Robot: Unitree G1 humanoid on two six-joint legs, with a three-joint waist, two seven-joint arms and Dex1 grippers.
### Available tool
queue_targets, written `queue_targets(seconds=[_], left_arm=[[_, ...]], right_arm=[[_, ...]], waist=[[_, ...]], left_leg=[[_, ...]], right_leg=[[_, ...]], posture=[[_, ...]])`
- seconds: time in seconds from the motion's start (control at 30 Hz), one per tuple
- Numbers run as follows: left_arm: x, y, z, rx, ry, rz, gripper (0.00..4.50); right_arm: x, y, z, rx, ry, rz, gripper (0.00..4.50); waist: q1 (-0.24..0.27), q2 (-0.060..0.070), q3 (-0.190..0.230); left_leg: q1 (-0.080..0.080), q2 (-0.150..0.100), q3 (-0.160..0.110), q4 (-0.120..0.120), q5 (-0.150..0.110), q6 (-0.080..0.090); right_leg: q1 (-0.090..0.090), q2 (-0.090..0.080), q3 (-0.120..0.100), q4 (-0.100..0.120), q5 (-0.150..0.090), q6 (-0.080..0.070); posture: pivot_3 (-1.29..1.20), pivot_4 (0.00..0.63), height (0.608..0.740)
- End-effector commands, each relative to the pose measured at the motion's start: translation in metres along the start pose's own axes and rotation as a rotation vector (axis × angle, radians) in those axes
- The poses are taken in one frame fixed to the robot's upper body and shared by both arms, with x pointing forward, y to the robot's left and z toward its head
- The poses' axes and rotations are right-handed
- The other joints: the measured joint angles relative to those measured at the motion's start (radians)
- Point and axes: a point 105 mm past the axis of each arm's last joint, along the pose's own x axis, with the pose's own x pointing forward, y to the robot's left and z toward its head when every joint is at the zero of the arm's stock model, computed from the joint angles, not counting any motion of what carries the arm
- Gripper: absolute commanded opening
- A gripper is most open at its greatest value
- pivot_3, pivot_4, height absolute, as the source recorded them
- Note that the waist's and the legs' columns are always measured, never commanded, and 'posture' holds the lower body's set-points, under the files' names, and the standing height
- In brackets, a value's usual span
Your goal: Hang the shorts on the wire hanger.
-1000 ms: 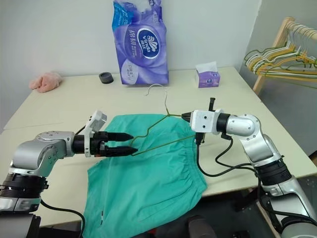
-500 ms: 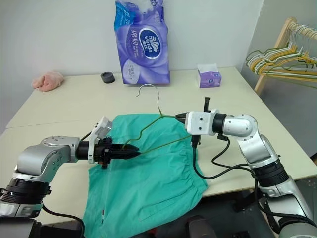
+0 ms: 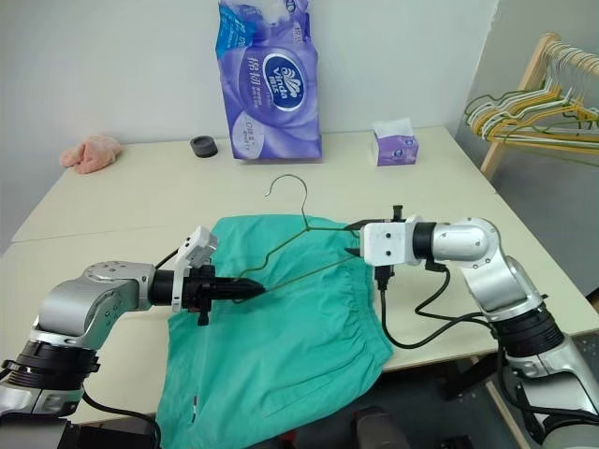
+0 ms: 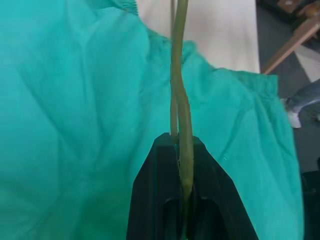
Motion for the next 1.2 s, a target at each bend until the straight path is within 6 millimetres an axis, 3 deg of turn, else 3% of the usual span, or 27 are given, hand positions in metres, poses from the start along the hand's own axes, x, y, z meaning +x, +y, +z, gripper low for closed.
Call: queue_targets(seconds=[0.03, 0.17, 0.37, 0.57, 0.8, 0.9, 1.2], left_arm=[[-0.003, 0.001, 0.009, 0.094, -0.005, 0.026, 0.00], [0.000, -0.013, 0.007, 0.288, 0.078, -0.031, 0.00], [0.001, -0.027, 0.018, 0.449, 0.118, -0.094, 0.00], [0.001, -0.028, 0.027, 0.473, 0.104, -0.096, 0.00], [0.001, -0.031, 0.027, 0.483, 0.104, -0.103, 0.00], [0.001, -0.031, 0.027, 0.485, 0.104, -0.104, 0.00], [0.001, -0.029, 0.024, 0.497, 0.111, -0.103, 0.00]], right_arm=[[-0.025, -0.019, 0.011, 0.075, -0.002, -0.015, 3.10], [-0.038, -0.008, 0.001, 0.261, 0.075, 0.069, 4.45], [-0.032, 0.016, -0.021, 0.403, 0.190, 0.137, 4.49], [-0.027, 0.038, -0.022, 0.457, 0.212, 0.267, 4.49], [-0.021, 0.049, -0.032, 0.461, 0.257, 0.317, 4.49], [-0.017, 0.051, -0.032, 0.458, 0.260, 0.331, 3.92], [-0.010, 0.058, -0.033, 0.457, 0.269, 0.375, 0.80]], waist=[[0.000, 0.000, 0.000], [-0.001, 0.001, 0.000], [-0.001, 0.001, 0.001], [-0.002, 0.002, 0.001], [-0.001, 0.002, 0.002], [-0.001, 0.002, 0.002], [-0.001, 0.002, 0.002]], left_leg=[[0.000, 0.000, 0.000, 0.000, 0.000, 0.000], [0.000, 0.000, 0.000, 0.000, 0.000, 0.000], [0.000, 0.000, 0.001, -0.001, 0.000, 0.000], [0.001, 0.001, 0.002, 0.000, 0.000, 0.000], [0.000, 0.001, 0.002, 0.000, 0.000, 0.000], [0.000, 0.001, 0.002, 0.000, 0.000, 0.000], [0.000, 0.001, 0.002, 0.000, 0.000, 0.000]], right_leg=[[0.000, 0.000, 0.000, 0.000, 0.000, 0.000], [0.000, 0.000, 0.000, 0.000, 0.000, 0.000], [0.000, 0.000, 0.000, -0.001, -0.003, 0.004], [0.000, 0.001, 0.001, -0.001, -0.003, 0.004], [-0.001, 0.001, 0.001, -0.001, -0.003, 0.005], [-0.001, 0.001, 0.001, -0.001, -0.003, 0.005], [-0.001, 0.001, 0.001, -0.001, -0.003, 0.005]], posture=[[-0.20, 0.071, 0.740], [-0.21, 0.073, 0.740], [-0.21, 0.072, 0.740], [-0.20, 0.071, 0.740], [-0.19, 0.071, 0.740], [-0.19, 0.070, 0.740], [-0.19, 0.069, 0.740]])
